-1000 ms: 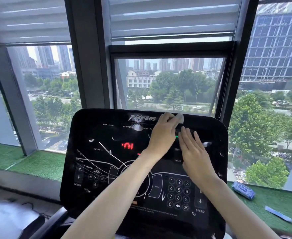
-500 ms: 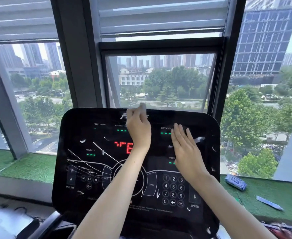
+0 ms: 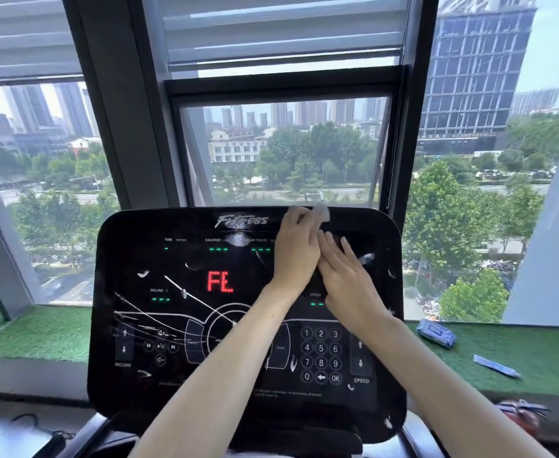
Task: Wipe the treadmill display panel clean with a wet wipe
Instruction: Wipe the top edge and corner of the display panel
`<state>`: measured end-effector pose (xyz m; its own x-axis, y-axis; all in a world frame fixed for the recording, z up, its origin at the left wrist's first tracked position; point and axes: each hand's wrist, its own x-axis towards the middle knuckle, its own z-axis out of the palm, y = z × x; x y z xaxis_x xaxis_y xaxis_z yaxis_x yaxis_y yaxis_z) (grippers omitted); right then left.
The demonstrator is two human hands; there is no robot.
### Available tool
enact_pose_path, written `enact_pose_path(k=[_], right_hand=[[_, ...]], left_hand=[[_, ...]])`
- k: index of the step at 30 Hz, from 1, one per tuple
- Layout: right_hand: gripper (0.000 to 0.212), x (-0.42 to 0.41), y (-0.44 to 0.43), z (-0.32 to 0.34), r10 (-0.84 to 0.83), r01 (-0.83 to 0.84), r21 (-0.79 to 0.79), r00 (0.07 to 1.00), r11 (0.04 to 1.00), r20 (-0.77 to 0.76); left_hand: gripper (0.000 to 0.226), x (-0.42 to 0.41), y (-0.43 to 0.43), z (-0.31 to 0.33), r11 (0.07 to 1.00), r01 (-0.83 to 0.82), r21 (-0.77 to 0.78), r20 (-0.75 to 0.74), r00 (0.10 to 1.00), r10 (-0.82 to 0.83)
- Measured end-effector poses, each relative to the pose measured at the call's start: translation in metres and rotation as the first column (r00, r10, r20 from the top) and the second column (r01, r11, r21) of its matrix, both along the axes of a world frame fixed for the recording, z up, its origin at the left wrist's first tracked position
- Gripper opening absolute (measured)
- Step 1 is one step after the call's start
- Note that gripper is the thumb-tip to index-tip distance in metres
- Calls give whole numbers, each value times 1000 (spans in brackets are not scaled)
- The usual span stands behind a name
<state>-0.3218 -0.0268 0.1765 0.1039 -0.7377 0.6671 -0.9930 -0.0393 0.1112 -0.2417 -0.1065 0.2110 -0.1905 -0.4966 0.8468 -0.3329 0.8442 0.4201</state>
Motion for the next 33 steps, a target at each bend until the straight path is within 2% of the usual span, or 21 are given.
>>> enact_pose_path(k=[1, 2, 5, 6, 8, 10, 12, 14, 16, 17, 18, 20, 22, 23, 25, 26, 27, 28, 30, 32, 33], right_hand=[[79, -4, 2, 2, 10, -9, -7, 1000, 1000, 14], [77, -8, 5, 3, 5, -4, -21, 1000, 1000, 31], [71, -22, 19, -1, -64, 72, -75, 992, 995, 108], [71, -24, 23, -4, -84, 95, -80, 988, 992, 133], [73, -26, 27, -11, -117, 128, -73, 983, 989, 140], [76, -27, 29, -13, -132, 139, -52, 985, 989, 114], [78, -29, 30, -13, -140, 143, -27, 987, 989, 78], [79, -32, 31, -13, -143, 144, -13, 988, 989, 50], [79, -34, 31, -13, -137, 138, -13, 989, 990, 47], [80, -34, 30, -13, -135, 136, -16, 990, 991, 44], [80, -34, 30, -14, -137, 137, -21, 990, 990, 40], [80, -33, 29, -14, -142, 143, -23, 989, 990, 29], [79, -33, 28, -14, -142, 143, -23, 990, 989, 22], [79, -33, 28, -15, -141, 141, -25, 990, 990, 24], [80, -34, 28, -17, -132, 133, -31, 990, 991, 38], [81, -34, 27, -18, -126, 128, -31, 991, 991, 44], [81, -34, 27, -18, -123, 124, -30, 991, 992, 43], [80, -35, 27, -18, -124, 125, -30, 992, 992, 37], [80, -36, 27, -17, -129, 130, -30, 991, 991, 24], [81, -36, 28, -16, -129, 130, -25, 991, 991, 23], [82, -36, 28, -16, -130, 131, -23, 991, 991, 25]], left_hand=[[23, 2, -2, 1, 999, 23, -29, 68, 997, -21], [24, 7, -7, 4, 1000, 5, -14, 42, 999, -5], [25, 21, -19, 9, 971, -103, 218, -368, 913, 179], [22, 19, -18, 8, 958, -116, 264, -424, 878, 223], [21, 3, -3, 8, 972, -130, 198, -309, 932, 188], [20, -13, 10, 5, 1000, -18, 21, -20, 1000, 18], [19, -12, 5, 7, 997, 18, -71, 109, 994, -10], [21, -4, -9, 9, 994, -99, 42, -88, 991, 103], [22, 1, -16, 9, 957, -151, 248, -363, 901, 236], [23, -3, -12, 9, 948, -150, 280, -402, 879, 258], [23, -10, -3, 10, 957, -153, 245, -350, 907, 234], [21, -27, 14, 9, 998, -57, 41, -65, 996, 60], [20, -29, 17, 7, 994, 80, -77, 170, 983, -66], [20, -25, 12, 8, 995, 62, -80, 153, 987, -50], [21, -16, -3, 8, 995, -74, 64, -164, 983, 84], [21, -11, -6, 7, 979, -116, 168, -339, 925, 168], [22, -12, -6, 6, 966, -129, 224, -415, 884, 214], [22, -16, 0, 7, 967, -141, 212, -381, 899, 215], [23, -30, 14, 9, 998, -59, 24, -74, 995, 61], [23, -34, 17, 9, 991, 100, -87, 201, 976, -80], [24, -32, 12, 11, 991, 100, -92, 213, 974, -79]])
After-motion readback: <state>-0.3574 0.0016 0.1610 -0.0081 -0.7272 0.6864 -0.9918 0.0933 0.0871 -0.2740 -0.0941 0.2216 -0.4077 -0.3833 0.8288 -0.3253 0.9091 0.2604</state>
